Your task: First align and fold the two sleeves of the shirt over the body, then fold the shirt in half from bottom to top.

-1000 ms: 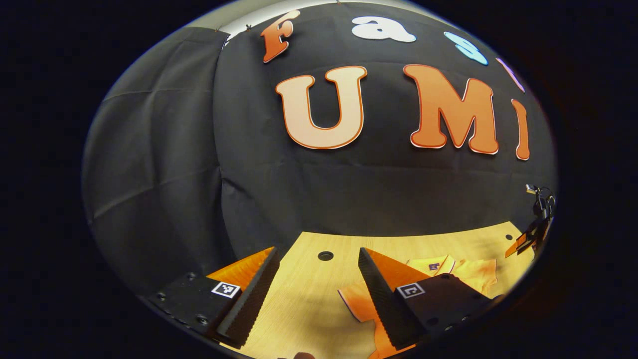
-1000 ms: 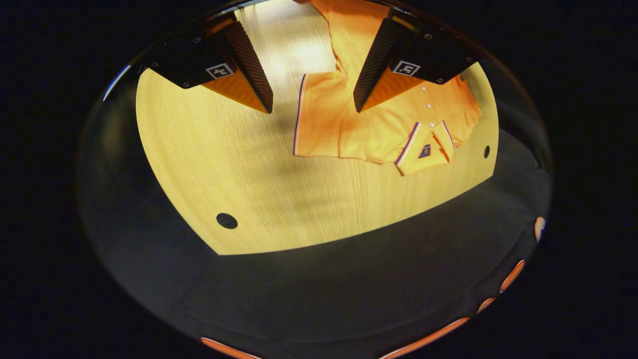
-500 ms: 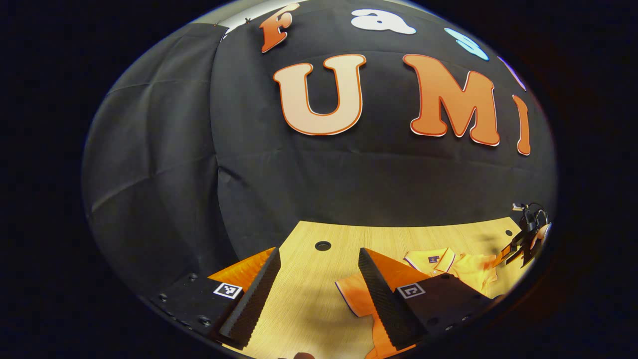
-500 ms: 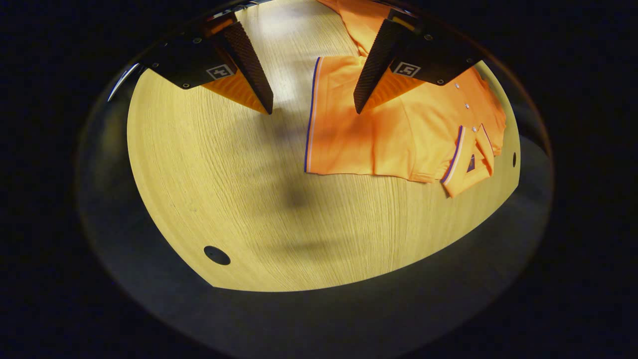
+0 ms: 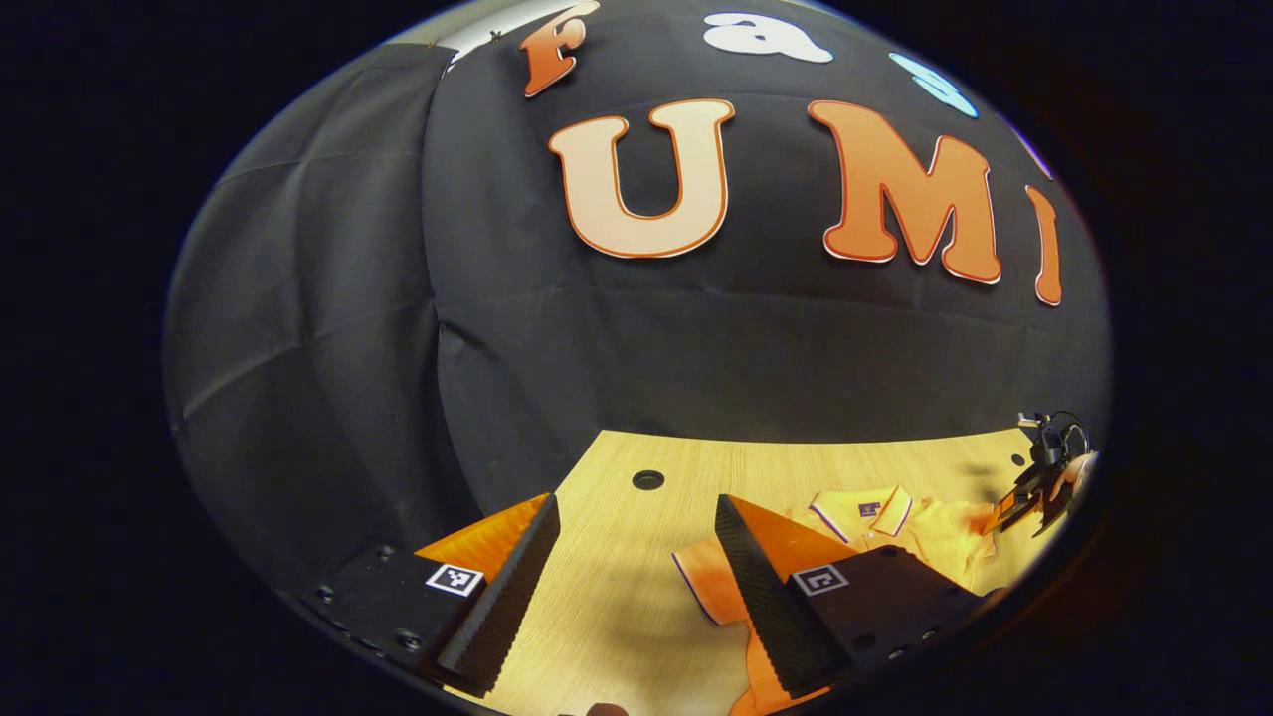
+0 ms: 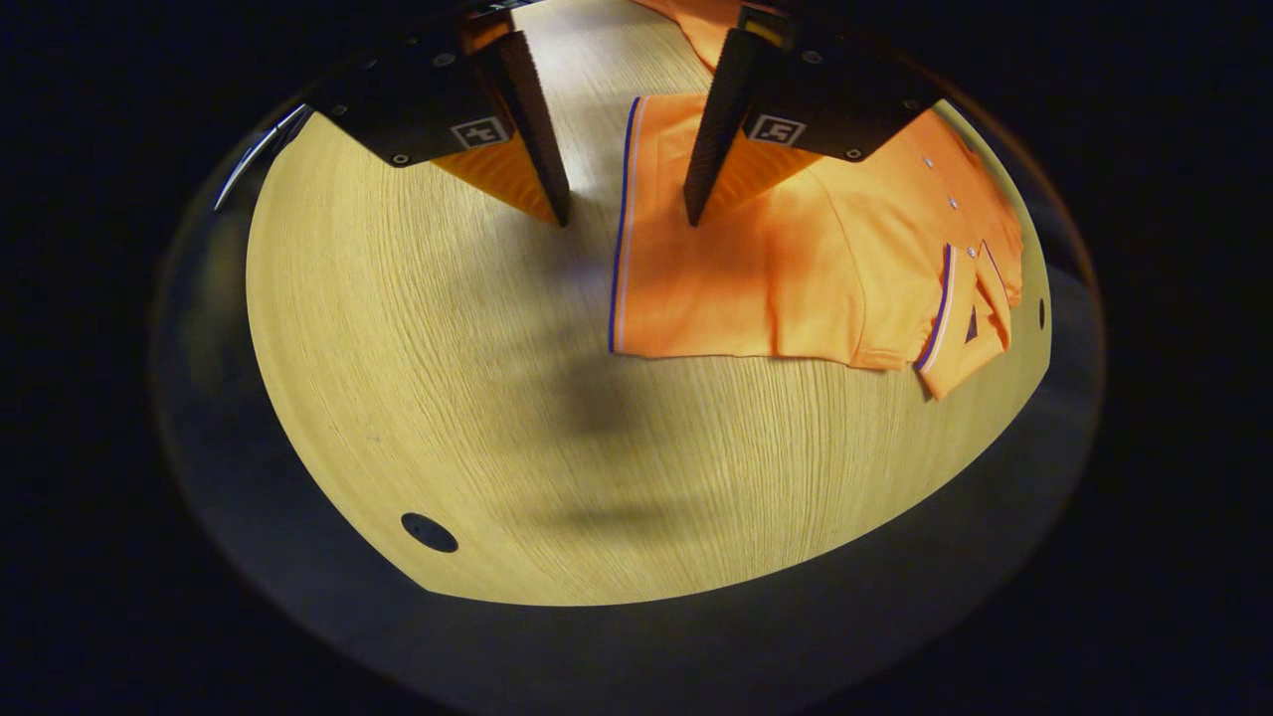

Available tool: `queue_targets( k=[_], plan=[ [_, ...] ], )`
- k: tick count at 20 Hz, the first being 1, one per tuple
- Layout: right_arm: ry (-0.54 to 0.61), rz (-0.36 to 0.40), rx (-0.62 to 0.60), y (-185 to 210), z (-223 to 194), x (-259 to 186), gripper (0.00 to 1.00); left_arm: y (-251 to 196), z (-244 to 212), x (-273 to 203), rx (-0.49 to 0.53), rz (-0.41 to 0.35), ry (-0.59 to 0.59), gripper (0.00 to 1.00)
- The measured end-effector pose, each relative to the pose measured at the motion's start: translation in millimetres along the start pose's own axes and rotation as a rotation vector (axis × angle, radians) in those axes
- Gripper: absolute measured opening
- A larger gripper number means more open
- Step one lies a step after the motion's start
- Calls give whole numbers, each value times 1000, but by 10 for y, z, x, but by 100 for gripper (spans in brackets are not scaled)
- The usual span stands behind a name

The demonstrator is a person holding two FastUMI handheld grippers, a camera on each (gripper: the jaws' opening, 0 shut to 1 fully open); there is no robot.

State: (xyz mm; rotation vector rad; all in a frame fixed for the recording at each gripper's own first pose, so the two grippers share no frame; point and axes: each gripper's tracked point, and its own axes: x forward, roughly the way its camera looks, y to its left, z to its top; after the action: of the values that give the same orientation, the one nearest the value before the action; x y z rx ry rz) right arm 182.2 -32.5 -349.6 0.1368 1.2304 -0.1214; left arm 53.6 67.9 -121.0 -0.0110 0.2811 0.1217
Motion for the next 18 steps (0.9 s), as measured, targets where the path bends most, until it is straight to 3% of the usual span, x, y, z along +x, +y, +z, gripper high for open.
queue_targets(
  k=[2,3,4,5,6,7,18],
  plan=[
    [-5,11,-4,46,-30,16,51,-17,-25,-9,-6,-7,3,97],
    [-5,28,3,60,-22,18,30,-15,-26,-19,-9,-10,5,96],
    [-14,39,6,57,-9,-2,25,-10,-34,-21,-10,-12,6,96],
    [-27,44,4,15,0,-19,8,-1,-37,-27,-12,-12,6,97],
    [-37,66,40,44,35,-35,8,4,-48,-35,-12,-11,7,96],
    [-35,75,52,69,17,-34,1,18,-46,-37,-12,-11,9,96],
    [-179,69,-62,367,116,-698,1,209,-1,-132,-24,-26,-22,96]
  ],
)
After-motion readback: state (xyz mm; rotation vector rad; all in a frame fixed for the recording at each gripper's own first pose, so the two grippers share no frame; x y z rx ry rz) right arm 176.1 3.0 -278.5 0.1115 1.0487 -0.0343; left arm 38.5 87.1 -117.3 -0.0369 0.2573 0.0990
